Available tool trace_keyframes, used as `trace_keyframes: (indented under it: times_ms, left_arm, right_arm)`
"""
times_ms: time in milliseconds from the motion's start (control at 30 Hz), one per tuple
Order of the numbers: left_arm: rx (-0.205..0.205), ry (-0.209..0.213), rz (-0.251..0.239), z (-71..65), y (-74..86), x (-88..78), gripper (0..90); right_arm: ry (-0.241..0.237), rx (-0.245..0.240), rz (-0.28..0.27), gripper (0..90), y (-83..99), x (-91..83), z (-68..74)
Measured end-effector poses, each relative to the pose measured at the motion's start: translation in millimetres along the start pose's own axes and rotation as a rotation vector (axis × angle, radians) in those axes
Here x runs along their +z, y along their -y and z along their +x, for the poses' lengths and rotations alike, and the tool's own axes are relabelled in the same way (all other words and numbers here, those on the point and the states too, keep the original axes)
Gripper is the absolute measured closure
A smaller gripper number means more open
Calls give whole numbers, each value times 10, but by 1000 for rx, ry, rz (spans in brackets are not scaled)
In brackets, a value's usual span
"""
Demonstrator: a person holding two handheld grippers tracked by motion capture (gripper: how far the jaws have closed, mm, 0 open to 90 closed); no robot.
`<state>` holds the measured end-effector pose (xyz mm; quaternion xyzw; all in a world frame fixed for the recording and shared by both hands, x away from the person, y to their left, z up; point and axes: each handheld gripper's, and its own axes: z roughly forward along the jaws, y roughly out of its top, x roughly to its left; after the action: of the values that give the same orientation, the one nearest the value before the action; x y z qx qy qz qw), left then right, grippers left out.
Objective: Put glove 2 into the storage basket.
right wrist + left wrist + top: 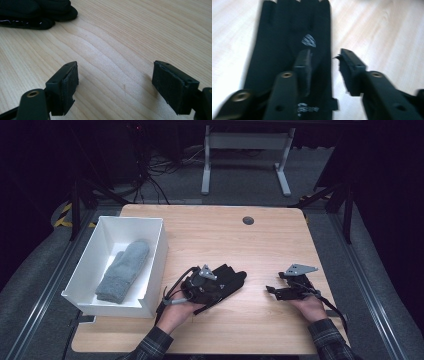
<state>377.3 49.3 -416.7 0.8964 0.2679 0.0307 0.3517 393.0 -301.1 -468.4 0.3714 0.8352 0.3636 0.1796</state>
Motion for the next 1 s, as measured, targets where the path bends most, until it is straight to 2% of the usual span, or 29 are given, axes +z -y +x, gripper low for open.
trace_keyframes:
  times_ms: [100, 233, 400, 467, 500, 667, 833, 900, 1000]
  left_arm:
    - [12, -41, -6, 91, -84, 17, 427]
    - [31, -61, 4, 173, -145, 92, 252]
    - [57, -62, 57, 227, -190, 270, 146]
    - [61, -72, 65, 226, -187, 294, 118]
    - [69, -97, 86, 225, -179, 348, 101]
    - [75, -101, 124, 237, -131, 458, 95]
    - [93, -105, 127, 238, -98, 486, 117]
    - [86, -105, 120, 241, -90, 487, 126]
    - [87, -114, 122, 248, -83, 473, 205]
  right_arm:
    - [1, -2, -1, 219, 0, 1, -1]
    - [1, -2, -1, 219, 0, 1, -1]
    - [1, -2, -1, 219, 0, 1, -1]
    - [1, -2, -1, 219, 0, 1, -1]
    - [1, -2, -1, 219, 0, 0, -1]
    - [1, -1, 0, 219, 0, 0, 0]
    - [1, -1, 0, 219, 0, 0, 0]
    - [1, -1, -1, 219, 0, 0, 0]
    - [1, -2, -1, 219, 0, 1, 0]
